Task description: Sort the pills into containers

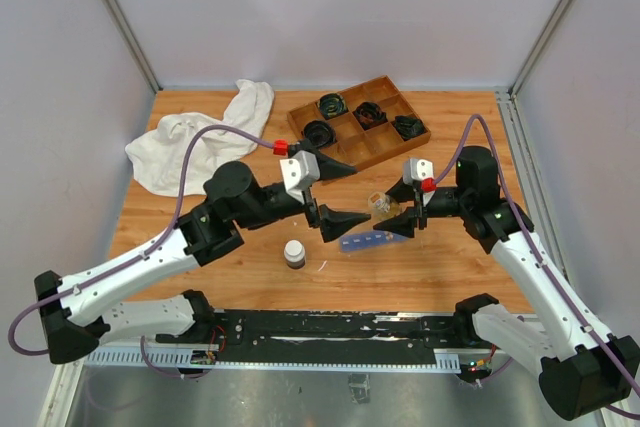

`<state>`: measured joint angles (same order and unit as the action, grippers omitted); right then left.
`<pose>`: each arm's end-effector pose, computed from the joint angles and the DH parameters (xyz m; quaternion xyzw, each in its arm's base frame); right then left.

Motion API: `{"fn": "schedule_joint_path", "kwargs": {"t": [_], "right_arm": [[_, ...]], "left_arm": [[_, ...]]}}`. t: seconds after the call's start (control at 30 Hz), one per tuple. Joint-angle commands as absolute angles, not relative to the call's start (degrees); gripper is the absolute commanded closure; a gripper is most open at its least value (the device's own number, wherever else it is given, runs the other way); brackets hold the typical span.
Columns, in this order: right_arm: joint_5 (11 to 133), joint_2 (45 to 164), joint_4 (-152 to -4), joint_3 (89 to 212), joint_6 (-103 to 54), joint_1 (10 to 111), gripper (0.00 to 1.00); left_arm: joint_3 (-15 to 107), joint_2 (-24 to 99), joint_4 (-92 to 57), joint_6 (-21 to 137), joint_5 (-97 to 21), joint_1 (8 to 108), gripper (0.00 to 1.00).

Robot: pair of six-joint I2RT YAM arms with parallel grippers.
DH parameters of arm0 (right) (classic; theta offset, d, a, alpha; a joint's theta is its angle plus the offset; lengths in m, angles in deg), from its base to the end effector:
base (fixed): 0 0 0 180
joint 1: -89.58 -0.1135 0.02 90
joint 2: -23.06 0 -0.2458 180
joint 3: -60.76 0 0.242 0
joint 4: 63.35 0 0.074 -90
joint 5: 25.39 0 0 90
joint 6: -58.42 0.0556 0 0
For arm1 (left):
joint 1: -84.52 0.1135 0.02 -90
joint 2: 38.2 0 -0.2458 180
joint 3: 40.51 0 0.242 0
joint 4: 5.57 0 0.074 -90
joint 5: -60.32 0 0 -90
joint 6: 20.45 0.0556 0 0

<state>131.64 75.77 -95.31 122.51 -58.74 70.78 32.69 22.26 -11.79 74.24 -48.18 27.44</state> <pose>0.1711 0.1123 0.3098 -0.5522 0.5207 0.4254 0.4930 0.1269 -0.2285 0.3951 0.4402 0.5023 -0.4211 0.6136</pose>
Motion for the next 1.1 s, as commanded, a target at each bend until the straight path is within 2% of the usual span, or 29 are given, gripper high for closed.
{"fn": "schedule_joint_path", "kwargs": {"t": [0.0,0.07,0.13,0.2,0.3,0.47,0.67,0.83,0.97,1.0,1.07], "right_arm": [[133.34,75.18,-95.14,123.77,-58.13,71.48,0.93],[133.34,75.22,-95.14,123.78,-58.13,71.47,0.93],[133.37,75.34,-95.13,123.83,-58.13,71.48,0.93],[133.34,75.35,-95.18,123.76,-58.13,71.48,0.94],[133.26,75.40,-95.19,123.72,-58.13,71.48,0.93],[133.25,75.53,-95.19,123.71,-58.21,71.50,0.93],[133.43,75.53,-95.18,123.72,-58.22,71.48,0.93],[133.43,75.44,-95.12,123.76,-58.13,71.48,0.93],[133.43,75.35,-95.12,123.72,-58.13,71.47,0.93],[133.43,75.35,-95.16,123.73,-58.13,71.48,0.93],[133.43,75.35,-95.19,123.78,-58.13,71.48,0.93]], "left_arm": [[26.60,18.45,-2.13,57.00,-45.34,27.70,0.01],[25.01,17.98,-1.61,49.51,-41.71,27.66,0.04],[23.74,18.09,-2.06,44.64,-36.70,26.87,0.10],[24.95,19.45,-6.22,45.52,-26.80,23.01,0.16],[30.79,24.03,-15.02,47.55,-12.94,16.55,0.17],[36.42,29.22,-19.90,47.65,-4.98,13.62,0.18],[38.35,32.02,-20.63,48.21,-3.94,13.42,0.24],[39.45,33.57,-20.45,48.79,-6.16,13.39,0.39],[40.19,34.59,-21.17,49.19,-7.89,13.42,0.44],[40.23,34.65,-21.30,49.38,-8.40,13.42,0.47],[40.09,34.61,-21.46,50.36,-9.49,13.41,0.68]]}}
